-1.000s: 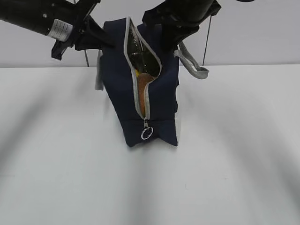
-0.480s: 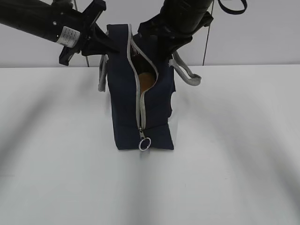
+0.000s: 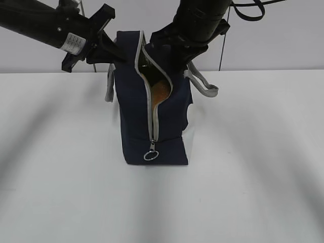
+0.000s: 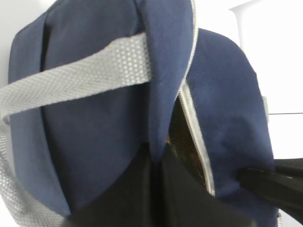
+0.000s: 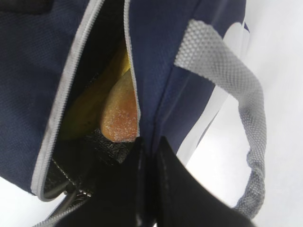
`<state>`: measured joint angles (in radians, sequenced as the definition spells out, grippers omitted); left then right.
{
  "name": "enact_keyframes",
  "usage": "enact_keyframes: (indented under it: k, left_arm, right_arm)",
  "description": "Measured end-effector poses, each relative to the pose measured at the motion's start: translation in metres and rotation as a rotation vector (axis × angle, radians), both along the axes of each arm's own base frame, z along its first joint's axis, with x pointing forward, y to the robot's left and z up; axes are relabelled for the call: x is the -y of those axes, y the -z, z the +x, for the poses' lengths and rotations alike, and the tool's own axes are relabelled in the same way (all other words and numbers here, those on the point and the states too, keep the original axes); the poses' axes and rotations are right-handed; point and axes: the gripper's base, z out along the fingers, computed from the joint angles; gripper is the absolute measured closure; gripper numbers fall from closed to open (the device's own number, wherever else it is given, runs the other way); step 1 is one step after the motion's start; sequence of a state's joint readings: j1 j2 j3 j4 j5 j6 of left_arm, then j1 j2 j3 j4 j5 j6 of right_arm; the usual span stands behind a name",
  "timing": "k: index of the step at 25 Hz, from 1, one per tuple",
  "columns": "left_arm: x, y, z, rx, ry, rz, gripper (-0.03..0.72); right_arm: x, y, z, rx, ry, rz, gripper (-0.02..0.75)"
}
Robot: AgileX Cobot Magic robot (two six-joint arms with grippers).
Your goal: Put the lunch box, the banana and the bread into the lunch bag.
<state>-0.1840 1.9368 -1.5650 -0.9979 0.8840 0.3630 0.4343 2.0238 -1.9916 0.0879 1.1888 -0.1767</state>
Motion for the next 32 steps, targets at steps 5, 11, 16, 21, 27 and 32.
enact_keyframes:
  k: [5, 11, 16, 21, 27, 32]
  left_arm:
    - [0.0, 0.002, 0.0, -0.004, 0.01, 0.016, 0.691]
    - [0.0, 0.005, -0.001, -0.018, 0.028, 0.024, 0.683]
    - [0.0, 0.009, -0.001, -0.031, 0.036, 0.027, 0.579]
    - [0.0, 0.003, -0.005, -0.022, 0.053, 0.035, 0.303]
    - [-0.009, -0.052, -0.026, 0.1, 0.062, 0.022, 0.218]
    - [-0.017, -0.085, -0.053, 0.129, 0.109, 0.108, 0.214]
  right_arm:
    - [0.0, 0.0, 0.0, -0.007, 0.012, 0.003, 0.745]
    - [0.0, 0.005, -0.001, -0.022, 0.014, -0.003, 0.706]
    - [0.002, 0.002, -0.003, -0.018, 0.016, -0.007, 0.426]
    - [0.011, -0.02, -0.012, 0.033, 0.019, -0.037, 0.231]
    - [0.02, -0.06, -0.034, 0.105, 0.011, -0.015, 0.211]
    - [0.015, -0.077, -0.062, 0.134, -0.065, -0.017, 0.206]
